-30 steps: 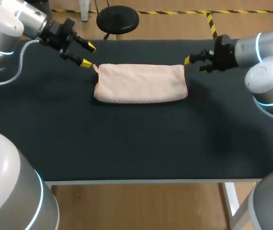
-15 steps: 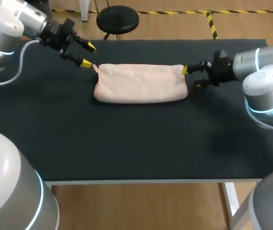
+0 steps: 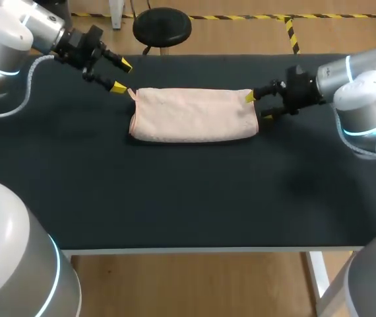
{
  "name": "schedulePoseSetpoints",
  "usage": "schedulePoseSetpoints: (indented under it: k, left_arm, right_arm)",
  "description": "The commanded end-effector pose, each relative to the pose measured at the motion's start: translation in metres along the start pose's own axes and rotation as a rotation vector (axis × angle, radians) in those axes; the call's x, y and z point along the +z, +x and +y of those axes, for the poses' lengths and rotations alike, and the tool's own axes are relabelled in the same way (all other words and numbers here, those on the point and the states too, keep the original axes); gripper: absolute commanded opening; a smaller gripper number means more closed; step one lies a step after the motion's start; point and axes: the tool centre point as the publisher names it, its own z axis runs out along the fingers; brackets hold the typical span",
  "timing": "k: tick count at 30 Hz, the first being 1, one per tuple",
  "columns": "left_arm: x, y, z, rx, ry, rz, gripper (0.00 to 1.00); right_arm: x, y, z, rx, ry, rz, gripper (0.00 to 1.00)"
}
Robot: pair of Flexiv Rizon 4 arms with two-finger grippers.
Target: Fold the towel
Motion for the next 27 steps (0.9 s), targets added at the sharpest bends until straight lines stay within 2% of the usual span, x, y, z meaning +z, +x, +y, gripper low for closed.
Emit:
schedulePoseSetpoints:
  k: [1, 17, 27]
  left_arm:
    - [0.001, 0.000, 0.001, 0.002, 0.001, -0.002, 1.00]
    - [0.001, 0.000, 0.001, 0.002, 0.001, -0.002, 1.00]
    - [0.001, 0.000, 0.001, 0.002, 0.001, -0.002, 1.00]
  right_arm:
    - [0.011, -0.004, 0.005, -0.005, 0.068, 0.012, 1.00]
    - [0.043, 0.008, -0.009, -0.003, 0.160, 0.081, 1.00]
    - [0.055, 0.019, -0.014, -0.010, 0.183, 0.116, 1.00]
